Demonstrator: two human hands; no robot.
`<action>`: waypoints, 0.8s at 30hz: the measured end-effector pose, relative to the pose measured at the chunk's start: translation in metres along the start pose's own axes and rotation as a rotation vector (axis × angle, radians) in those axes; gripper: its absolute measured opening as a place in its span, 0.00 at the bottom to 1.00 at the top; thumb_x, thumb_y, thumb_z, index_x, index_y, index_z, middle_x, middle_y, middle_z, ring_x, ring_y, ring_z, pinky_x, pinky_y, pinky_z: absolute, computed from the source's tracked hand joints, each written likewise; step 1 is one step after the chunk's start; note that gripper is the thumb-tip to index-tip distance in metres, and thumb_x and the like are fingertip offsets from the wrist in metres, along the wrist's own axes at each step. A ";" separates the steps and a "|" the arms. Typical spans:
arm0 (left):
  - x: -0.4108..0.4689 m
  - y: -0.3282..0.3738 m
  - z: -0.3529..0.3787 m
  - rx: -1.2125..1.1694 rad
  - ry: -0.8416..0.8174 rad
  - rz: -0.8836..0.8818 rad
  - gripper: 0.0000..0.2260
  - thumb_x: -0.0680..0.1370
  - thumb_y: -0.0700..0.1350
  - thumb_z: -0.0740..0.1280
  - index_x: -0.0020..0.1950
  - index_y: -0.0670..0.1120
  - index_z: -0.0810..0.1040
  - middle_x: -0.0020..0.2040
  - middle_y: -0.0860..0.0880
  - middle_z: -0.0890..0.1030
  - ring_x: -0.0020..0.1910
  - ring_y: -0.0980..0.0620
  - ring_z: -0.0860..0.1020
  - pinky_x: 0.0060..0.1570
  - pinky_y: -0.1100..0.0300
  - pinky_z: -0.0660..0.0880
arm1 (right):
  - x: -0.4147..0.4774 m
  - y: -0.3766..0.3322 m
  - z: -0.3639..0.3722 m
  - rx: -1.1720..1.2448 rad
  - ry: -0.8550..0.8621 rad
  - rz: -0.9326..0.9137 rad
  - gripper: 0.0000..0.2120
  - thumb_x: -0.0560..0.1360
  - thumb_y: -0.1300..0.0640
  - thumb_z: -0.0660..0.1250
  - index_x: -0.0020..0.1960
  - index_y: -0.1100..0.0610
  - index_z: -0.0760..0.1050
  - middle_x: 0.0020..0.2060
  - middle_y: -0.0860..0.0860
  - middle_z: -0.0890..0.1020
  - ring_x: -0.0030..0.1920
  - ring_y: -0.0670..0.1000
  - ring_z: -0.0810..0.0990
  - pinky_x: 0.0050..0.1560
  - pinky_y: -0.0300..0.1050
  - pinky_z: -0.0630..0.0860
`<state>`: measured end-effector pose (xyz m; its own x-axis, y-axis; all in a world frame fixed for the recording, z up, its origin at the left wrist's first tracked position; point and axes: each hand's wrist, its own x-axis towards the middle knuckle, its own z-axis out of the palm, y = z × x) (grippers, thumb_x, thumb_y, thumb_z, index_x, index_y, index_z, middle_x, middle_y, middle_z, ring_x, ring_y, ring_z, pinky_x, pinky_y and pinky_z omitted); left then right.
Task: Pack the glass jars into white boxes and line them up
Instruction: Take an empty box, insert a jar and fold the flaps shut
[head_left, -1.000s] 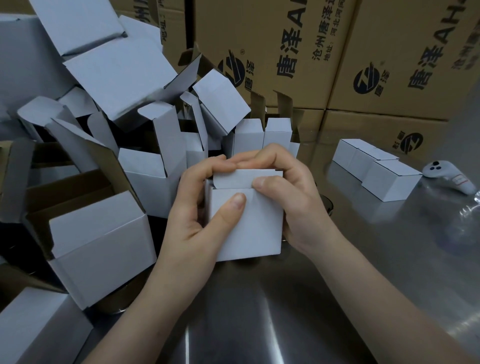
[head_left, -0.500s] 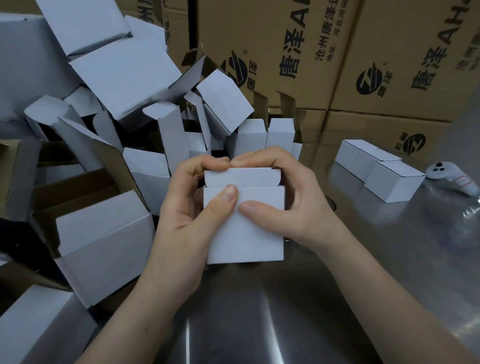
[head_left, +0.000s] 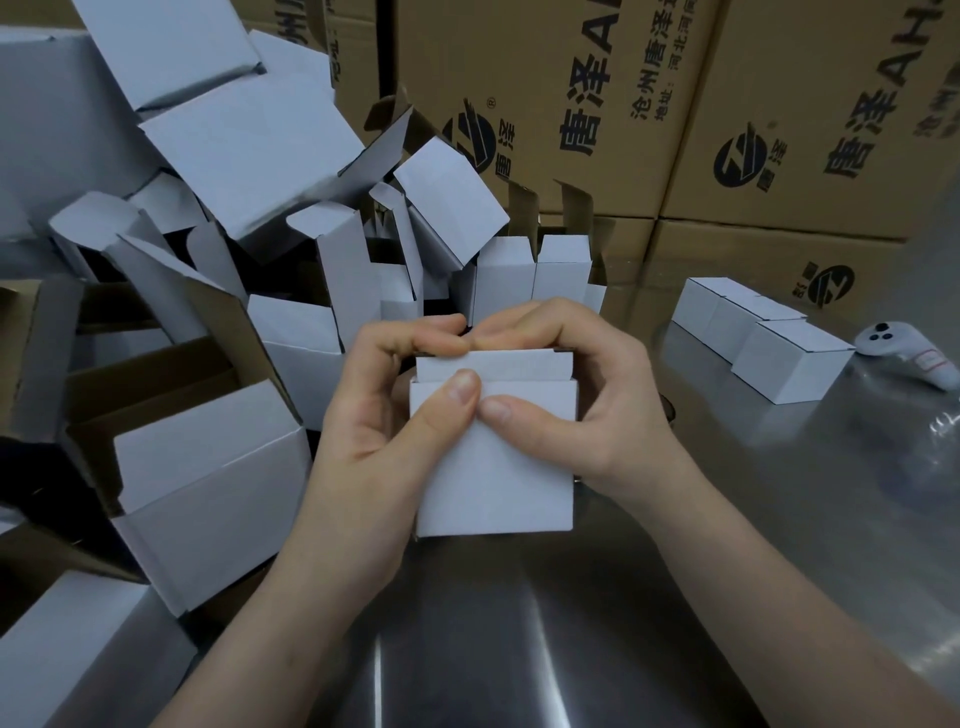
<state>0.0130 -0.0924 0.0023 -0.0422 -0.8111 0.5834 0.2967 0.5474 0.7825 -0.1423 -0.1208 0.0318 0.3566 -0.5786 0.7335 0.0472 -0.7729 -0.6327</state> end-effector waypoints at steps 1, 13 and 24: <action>0.000 0.000 0.000 0.004 -0.001 0.000 0.06 0.72 0.51 0.69 0.47 0.62 0.78 0.60 0.56 0.79 0.54 0.56 0.81 0.43 0.59 0.80 | 0.000 -0.001 0.000 -0.003 0.000 0.001 0.11 0.69 0.61 0.71 0.50 0.54 0.76 0.50 0.49 0.81 0.52 0.46 0.81 0.51 0.39 0.76; 0.001 0.002 0.000 0.019 0.007 0.051 0.06 0.73 0.49 0.68 0.48 0.60 0.78 0.60 0.54 0.79 0.55 0.55 0.81 0.46 0.58 0.80 | 0.000 -0.002 0.001 -0.019 -0.011 0.028 0.12 0.70 0.65 0.73 0.52 0.59 0.76 0.53 0.54 0.81 0.56 0.52 0.81 0.54 0.43 0.76; 0.002 0.001 -0.002 0.320 0.163 0.308 0.12 0.75 0.48 0.68 0.55 0.63 0.76 0.61 0.52 0.77 0.64 0.47 0.75 0.59 0.57 0.74 | 0.005 0.002 -0.001 0.132 0.355 0.167 0.06 0.71 0.53 0.68 0.38 0.54 0.77 0.45 0.48 0.82 0.49 0.45 0.79 0.49 0.41 0.75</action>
<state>0.0148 -0.0940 0.0034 0.1596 -0.6085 0.7773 -0.0376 0.7831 0.6207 -0.1414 -0.1256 0.0341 0.0261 -0.7650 0.6435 0.1430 -0.6342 -0.7598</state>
